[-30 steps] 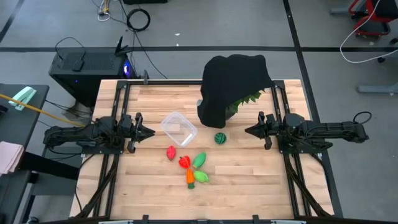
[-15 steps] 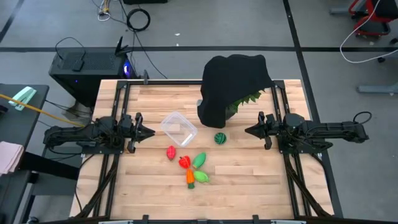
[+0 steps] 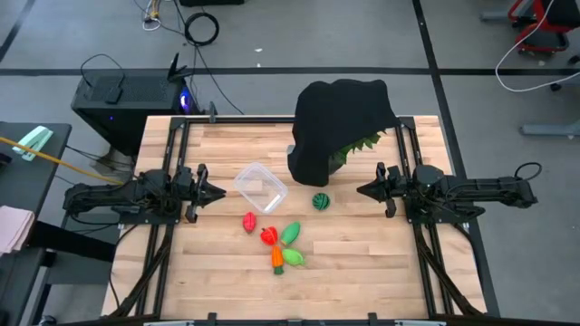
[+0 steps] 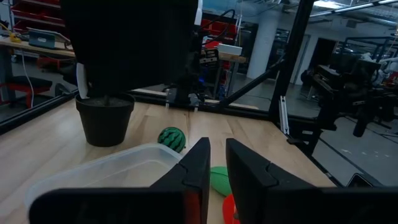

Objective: Pick and placing Produce into tupperware

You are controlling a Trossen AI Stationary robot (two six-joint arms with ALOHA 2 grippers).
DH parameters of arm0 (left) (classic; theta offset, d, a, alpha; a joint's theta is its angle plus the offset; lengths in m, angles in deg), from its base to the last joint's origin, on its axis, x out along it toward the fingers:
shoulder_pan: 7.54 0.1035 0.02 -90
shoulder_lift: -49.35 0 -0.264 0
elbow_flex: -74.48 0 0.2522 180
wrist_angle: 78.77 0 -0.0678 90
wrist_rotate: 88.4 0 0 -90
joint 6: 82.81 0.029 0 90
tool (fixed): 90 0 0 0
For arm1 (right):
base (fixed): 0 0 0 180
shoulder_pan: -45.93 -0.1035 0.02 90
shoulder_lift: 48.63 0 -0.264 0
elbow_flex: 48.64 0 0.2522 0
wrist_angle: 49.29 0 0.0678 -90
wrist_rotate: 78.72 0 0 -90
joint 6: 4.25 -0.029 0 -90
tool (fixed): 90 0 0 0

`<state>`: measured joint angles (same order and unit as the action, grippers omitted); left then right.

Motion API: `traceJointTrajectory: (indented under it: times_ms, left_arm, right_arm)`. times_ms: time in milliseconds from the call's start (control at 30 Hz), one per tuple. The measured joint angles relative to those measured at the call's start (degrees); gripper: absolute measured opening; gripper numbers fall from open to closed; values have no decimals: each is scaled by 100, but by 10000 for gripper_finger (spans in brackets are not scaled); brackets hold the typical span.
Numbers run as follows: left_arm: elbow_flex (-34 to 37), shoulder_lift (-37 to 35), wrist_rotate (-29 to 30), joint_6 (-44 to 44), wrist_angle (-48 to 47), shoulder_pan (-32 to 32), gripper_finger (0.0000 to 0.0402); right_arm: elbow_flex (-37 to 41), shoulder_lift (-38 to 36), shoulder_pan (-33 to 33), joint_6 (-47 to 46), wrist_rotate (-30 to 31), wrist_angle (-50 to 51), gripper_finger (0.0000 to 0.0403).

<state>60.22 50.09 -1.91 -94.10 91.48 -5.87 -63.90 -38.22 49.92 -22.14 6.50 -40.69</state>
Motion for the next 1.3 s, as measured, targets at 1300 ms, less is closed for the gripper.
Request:
traceJointTrajectory:
  times_ms: [1300]
  left_arm:
    - [-1931,692,1253,4,1673,2,81]
  right_arm:
    - [0,1,0,0,0,0,13]
